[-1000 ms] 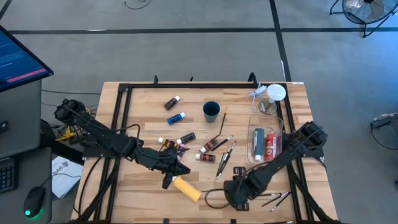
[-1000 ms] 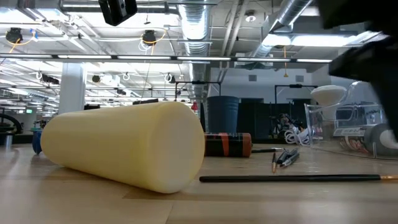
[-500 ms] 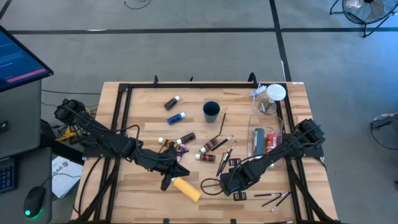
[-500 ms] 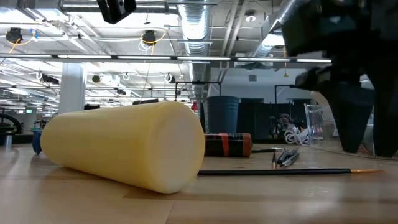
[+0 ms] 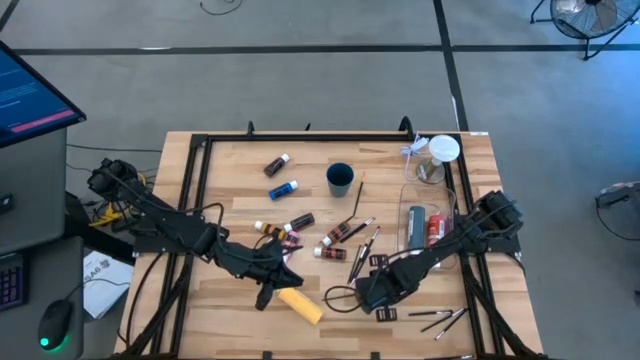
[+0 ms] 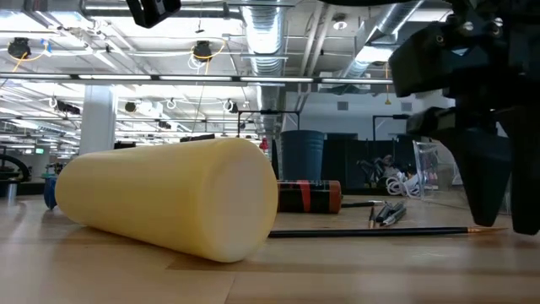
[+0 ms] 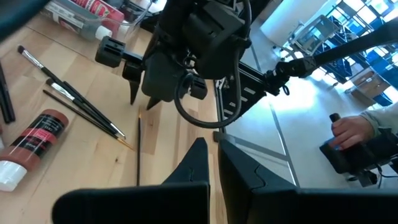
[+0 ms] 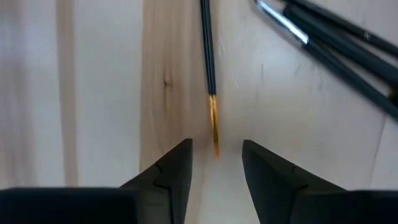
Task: Pick & Place Paint Supplies
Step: Put the paint brush into the blue cup
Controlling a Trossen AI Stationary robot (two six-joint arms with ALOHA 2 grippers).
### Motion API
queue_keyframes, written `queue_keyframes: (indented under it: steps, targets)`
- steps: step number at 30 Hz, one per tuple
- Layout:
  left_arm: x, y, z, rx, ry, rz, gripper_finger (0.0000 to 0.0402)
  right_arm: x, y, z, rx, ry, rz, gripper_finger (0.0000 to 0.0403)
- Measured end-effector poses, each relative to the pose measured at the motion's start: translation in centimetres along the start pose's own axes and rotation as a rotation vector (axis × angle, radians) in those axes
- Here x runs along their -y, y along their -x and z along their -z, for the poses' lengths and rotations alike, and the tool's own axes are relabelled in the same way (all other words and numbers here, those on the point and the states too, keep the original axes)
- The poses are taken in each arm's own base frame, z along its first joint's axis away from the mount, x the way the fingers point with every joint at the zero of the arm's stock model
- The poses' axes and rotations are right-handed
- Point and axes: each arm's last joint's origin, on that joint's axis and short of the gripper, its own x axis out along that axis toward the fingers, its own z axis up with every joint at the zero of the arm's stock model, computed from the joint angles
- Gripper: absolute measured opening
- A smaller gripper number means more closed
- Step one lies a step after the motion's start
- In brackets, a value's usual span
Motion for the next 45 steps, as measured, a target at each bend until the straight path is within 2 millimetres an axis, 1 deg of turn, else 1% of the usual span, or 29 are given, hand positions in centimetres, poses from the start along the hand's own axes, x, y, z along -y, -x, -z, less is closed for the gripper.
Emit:
queue_keyframes:
  steps: [4, 15, 26, 32, 36, 42, 45]
  targets:
    - [0.0, 0.0, 0.0, -0.001, 0.0, 0.0, 0.0, -0.4, 0.0, 0.0, 0.013, 0.008, -0.009, 0.0128]
    - [0.0, 0.0, 0.0, -0.001, 0.001, 0.001, 0.0, 0.0, -0.5, 0.6, 0.004, 0.01, 0.006, 0.0108]
    - [0.0, 0.0, 0.0, -0.001, 0.004, 0.001, 0.0, 0.4, -1.3, 1.4, 0.001, 0.008, 0.009, 0.0107]
    - [0.0, 0.0, 0.0, 0.0, 0.007, 0.001, 0.0, 0.7, -1.4, 1.3, -0.002, -0.003, 0.011, 0.0103]
    - [0.0, 0.0, 0.0, 0.0, 0.008, 0.001, 0.0, 1.2, -1.5, 1.1, -0.008, -0.02, 0.008, 0.0077]
    - [0.0, 0.0, 0.0, 0.0, 0.008, 0.001, 0.0, 1.5, -1.5, 1.0, -0.024, -0.031, -0.006, 0.0015]
    - [0.0, 0.0, 0.0, 0.001, 0.008, 0.001, 0.0, 1.5, -1.5, 1.0, -0.026, -0.033, -0.008, 0.0005]
